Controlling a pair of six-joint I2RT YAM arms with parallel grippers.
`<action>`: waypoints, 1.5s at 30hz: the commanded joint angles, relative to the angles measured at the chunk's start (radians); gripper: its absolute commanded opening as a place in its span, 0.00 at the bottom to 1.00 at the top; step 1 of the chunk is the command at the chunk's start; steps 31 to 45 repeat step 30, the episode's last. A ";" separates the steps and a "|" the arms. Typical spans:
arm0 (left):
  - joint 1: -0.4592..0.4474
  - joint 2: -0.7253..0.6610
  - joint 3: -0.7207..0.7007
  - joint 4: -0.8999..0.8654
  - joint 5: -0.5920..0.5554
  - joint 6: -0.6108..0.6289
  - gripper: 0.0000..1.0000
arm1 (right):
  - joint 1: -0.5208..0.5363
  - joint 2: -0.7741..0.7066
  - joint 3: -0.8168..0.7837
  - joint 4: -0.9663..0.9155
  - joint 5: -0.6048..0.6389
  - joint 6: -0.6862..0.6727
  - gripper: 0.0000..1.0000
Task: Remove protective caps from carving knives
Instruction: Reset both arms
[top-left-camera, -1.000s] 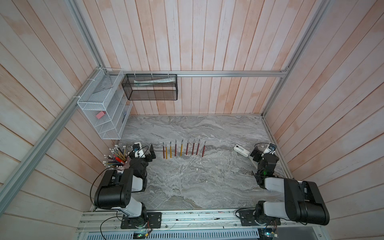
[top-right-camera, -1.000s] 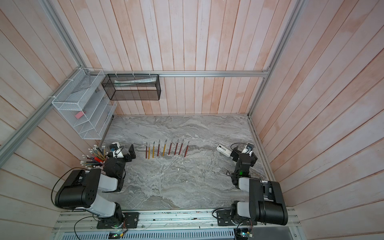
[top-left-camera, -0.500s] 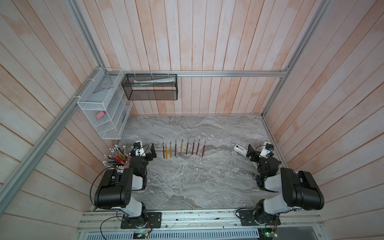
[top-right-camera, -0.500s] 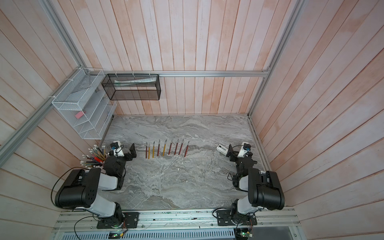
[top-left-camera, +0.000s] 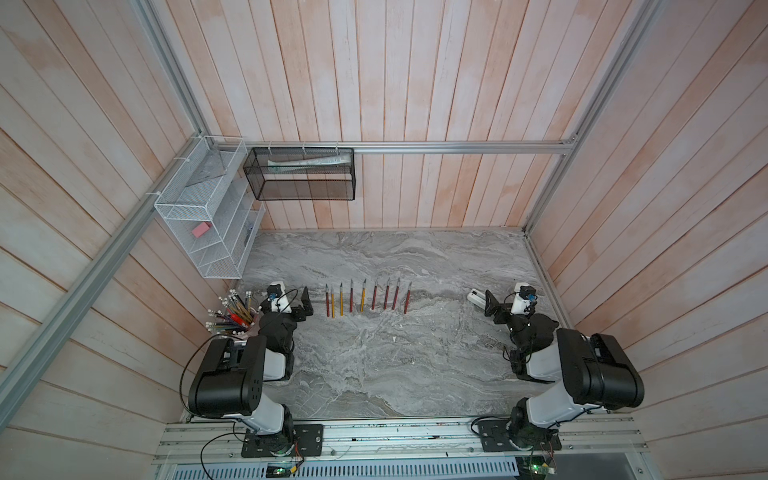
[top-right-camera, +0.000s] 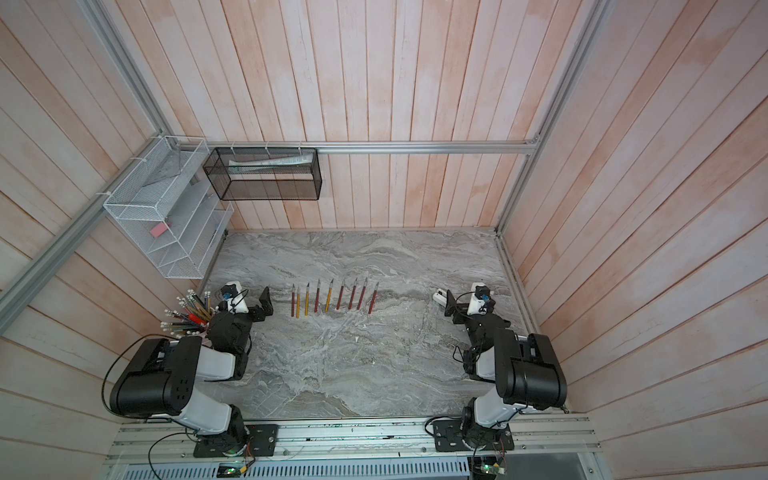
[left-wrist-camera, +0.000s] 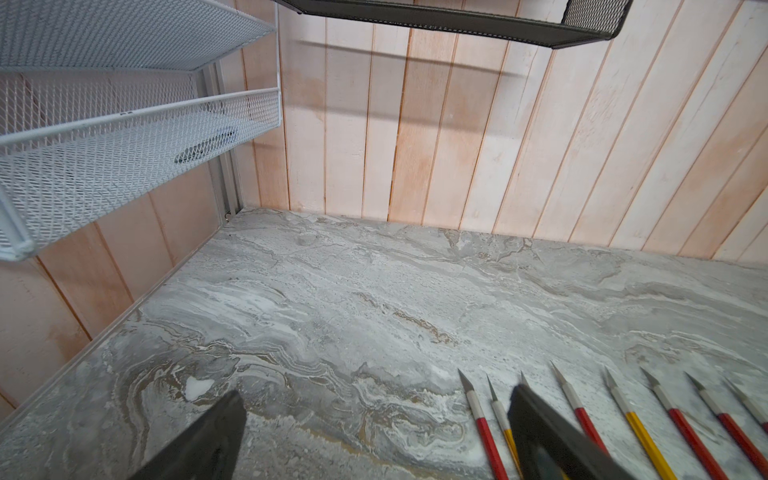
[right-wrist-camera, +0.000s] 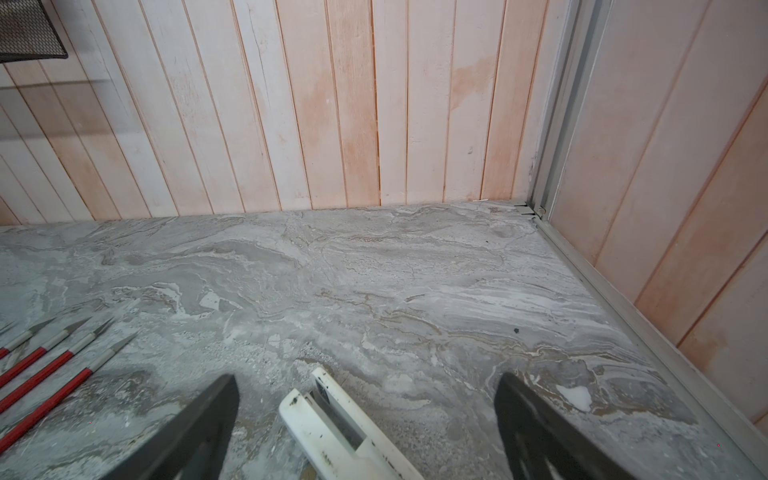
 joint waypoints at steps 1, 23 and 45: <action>-0.004 0.005 0.030 -0.042 0.039 0.034 1.00 | -0.002 0.005 -0.001 0.033 -0.023 -0.017 0.98; -0.013 0.006 0.047 -0.070 0.073 0.060 1.00 | -0.001 0.007 -0.001 0.033 -0.024 -0.017 0.98; -0.013 0.006 0.048 -0.072 0.077 0.059 1.00 | -0.001 0.007 -0.001 0.032 -0.023 -0.017 0.98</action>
